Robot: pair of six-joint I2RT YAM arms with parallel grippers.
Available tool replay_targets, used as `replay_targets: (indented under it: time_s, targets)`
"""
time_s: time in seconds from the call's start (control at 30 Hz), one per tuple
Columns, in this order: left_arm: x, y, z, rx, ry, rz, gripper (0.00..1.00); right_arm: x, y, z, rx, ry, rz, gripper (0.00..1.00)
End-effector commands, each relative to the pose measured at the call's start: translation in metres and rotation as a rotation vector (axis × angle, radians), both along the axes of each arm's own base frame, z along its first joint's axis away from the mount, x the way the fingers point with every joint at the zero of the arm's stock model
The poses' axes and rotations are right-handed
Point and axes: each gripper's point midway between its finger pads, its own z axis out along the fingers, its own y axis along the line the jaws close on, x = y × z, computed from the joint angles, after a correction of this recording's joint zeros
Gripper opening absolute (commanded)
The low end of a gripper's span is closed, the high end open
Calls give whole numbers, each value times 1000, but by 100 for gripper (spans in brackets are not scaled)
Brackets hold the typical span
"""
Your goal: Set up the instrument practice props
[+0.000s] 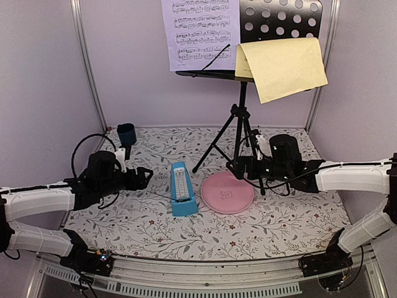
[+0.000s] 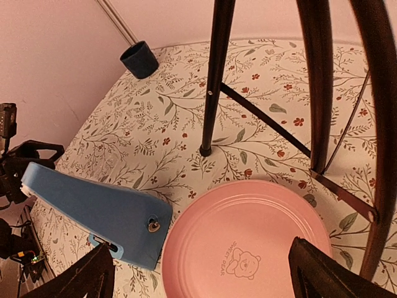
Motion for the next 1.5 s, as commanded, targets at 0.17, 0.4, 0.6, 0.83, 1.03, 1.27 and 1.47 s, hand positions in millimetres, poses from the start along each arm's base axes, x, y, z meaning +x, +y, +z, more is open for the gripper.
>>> replay_targets:
  time_s: [0.17,0.4,0.6,0.83,1.03,1.27,1.47]
  targets:
    - [22,57,99,17,-225,166,88,6,-63,36,94,-125,-95,99]
    - [23,46,146,-1,-326,98,88,19,-105,118,159,-441,-199,81]
    - [24,28,164,-34,-373,8,88,28,-100,180,155,-631,-187,59]
    - [22,20,188,-43,-431,-37,88,22,-100,249,168,-809,-176,48]
    - [20,15,199,-46,-465,-60,88,5,-107,310,207,-947,-182,43]
    - [21,7,200,-62,-471,-86,88,-4,-111,374,236,-1104,-198,56]
    - [21,6,199,-58,-471,-85,89,-4,-109,404,260,-1156,-201,64]
